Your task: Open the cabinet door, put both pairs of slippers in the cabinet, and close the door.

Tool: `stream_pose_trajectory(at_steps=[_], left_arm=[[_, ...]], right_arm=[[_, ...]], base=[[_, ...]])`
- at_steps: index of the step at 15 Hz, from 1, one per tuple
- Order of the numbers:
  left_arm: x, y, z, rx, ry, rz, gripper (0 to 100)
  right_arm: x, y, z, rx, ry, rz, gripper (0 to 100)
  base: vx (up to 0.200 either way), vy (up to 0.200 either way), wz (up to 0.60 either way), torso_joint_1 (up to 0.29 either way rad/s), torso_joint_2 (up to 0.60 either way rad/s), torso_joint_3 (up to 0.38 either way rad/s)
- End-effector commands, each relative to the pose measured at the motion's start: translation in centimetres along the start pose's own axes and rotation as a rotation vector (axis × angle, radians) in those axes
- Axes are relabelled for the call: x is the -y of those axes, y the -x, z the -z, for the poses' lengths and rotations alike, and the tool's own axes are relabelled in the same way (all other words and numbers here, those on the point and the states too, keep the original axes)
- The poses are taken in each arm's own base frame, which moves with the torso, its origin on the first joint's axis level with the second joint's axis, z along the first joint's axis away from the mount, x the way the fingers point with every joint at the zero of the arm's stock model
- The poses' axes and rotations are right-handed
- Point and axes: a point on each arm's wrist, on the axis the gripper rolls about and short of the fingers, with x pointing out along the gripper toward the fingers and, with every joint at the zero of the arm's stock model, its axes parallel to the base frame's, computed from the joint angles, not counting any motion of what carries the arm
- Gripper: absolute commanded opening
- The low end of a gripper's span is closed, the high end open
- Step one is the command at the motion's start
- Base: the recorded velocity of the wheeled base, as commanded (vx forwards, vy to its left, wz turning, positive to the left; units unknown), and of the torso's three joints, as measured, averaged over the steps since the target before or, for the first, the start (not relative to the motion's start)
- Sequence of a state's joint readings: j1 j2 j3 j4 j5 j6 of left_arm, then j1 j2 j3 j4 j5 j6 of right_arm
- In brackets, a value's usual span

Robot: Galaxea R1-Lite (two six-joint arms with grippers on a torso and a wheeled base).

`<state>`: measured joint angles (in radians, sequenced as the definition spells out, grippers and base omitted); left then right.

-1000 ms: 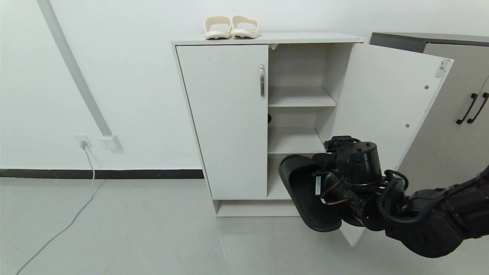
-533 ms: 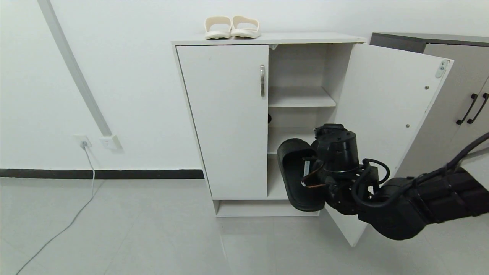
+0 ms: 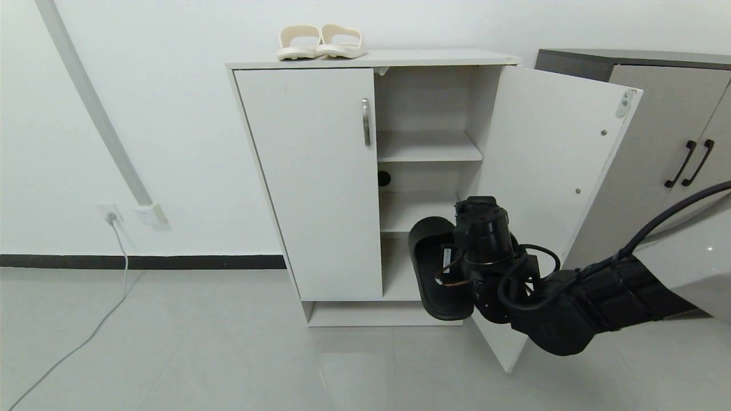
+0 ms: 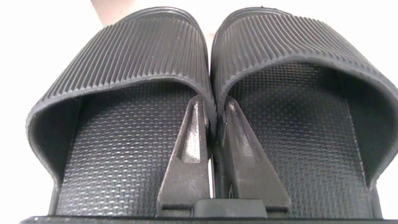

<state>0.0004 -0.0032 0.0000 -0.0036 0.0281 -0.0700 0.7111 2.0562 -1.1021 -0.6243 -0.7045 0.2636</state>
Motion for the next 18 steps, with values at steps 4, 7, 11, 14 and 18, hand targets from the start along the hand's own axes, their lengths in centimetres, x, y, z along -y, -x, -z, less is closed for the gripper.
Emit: stream_pose_trajectory(at_steps=[4,7,11,14,18], left_arm=[[0.0,0.0,0.0,-0.004,0.000,-0.001,0],[0.0,0.0,0.0,-0.002,0.001,-0.001,0],[0.0,0.0,0.0,-0.004,0.002,-0.001,0],[0.0,0.0,-0.1,-0.001,0.004,-0.001,0],[0.0,0.0,-0.1,-0.001,0.013,-0.001,0]], right_arm=[[-0.3,-0.6,0.9,-0.006,0.003,0.000,0],[-0.2,-0.8,1.1,-0.010,0.007,0.003,0],[1.5,-2.4,1.1,-0.017,0.002,0.054,0],[2.0,-2.9,1.1,-0.020,0.002,0.071,0],[2.8,-3.5,0.9,-0.020,0.000,0.095,0]], base=[[0.000,0.000,0.00,0.000,0.00,0.000],[0.000,0.000,0.00,0.000,0.00,0.000],[0.000,0.000,0.00,0.000,0.00,0.000],[0.000,0.000,0.00,0.000,0.00,0.000],[0.000,0.000,0.00,0.000,0.00,0.000]])
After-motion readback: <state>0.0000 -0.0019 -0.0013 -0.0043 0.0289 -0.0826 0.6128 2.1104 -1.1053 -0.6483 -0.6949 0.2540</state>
